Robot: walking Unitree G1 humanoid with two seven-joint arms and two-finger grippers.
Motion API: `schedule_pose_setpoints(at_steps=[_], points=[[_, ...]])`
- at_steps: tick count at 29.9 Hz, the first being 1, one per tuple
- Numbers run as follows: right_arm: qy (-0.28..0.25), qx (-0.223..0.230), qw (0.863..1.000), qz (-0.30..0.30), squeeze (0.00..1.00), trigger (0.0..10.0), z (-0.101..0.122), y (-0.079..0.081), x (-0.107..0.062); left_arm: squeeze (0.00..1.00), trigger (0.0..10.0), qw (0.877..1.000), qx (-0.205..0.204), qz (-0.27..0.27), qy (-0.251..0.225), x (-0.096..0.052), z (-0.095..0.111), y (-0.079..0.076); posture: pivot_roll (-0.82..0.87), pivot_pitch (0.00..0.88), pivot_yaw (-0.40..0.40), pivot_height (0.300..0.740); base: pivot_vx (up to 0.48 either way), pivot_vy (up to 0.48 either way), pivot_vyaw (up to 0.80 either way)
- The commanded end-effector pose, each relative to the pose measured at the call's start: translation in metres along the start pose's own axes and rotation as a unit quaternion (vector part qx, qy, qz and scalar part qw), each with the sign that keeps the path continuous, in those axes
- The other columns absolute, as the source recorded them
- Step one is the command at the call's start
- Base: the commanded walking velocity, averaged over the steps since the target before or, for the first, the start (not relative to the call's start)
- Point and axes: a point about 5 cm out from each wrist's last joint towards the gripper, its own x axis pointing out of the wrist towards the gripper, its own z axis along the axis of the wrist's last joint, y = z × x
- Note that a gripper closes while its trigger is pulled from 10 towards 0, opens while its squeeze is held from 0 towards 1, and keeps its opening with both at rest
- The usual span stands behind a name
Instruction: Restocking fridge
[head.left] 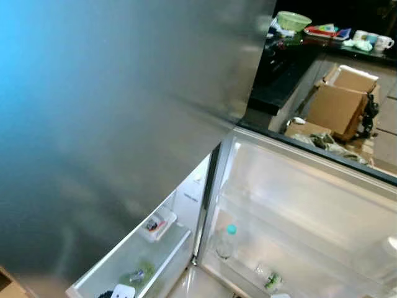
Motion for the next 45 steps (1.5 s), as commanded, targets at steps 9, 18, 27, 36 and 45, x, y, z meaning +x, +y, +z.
schedule_pose_setpoints(at_steps=[9,18,27,36,45], points=[[0.006,0.005,1.000,-0.005,0.00,10.0,-0.0045,-0.0040,-0.0019,0.00,10.0,0.999,-0.035,-0.006,0.022,-0.0049,-0.0167,0.0027,-0.03,0.000,-0.004,0.740,0.000,-0.391,0.00],[0.011,0.006,1.000,0.001,0.00,10.0,-0.0057,-0.0028,-0.0018,0.00,10.0,0.999,-0.042,0.000,0.019,-0.0047,-0.0155,0.0036,-0.03,0.000,-0.004,0.740,0.000,0.000,-0.44],[0.014,0.008,1.000,0.003,0.00,10.0,-0.0073,-0.0026,-0.0020,0.00,10.0,0.999,-0.039,-0.001,0.020,-0.0046,-0.0158,0.0029,-0.04,0.000,-0.003,0.740,0.000,0.000,-0.79],[0.014,0.008,1.000,0.007,0.00,10.0,-0.0078,-0.0014,-0.0018,0.00,10.0,0.999,-0.038,-0.002,0.020,-0.0044,-0.0156,0.0024,-0.03,0.000,-0.004,0.740,0.000,0.000,-0.79],[0.011,0.005,1.000,0.006,0.00,10.0,-0.0061,-0.0022,-0.0018,0.00,10.0,0.999,-0.035,-0.004,0.021,-0.0047,-0.0162,0.0025,-0.03,0.000,-0.004,0.740,0.000,0.000,-0.79]])
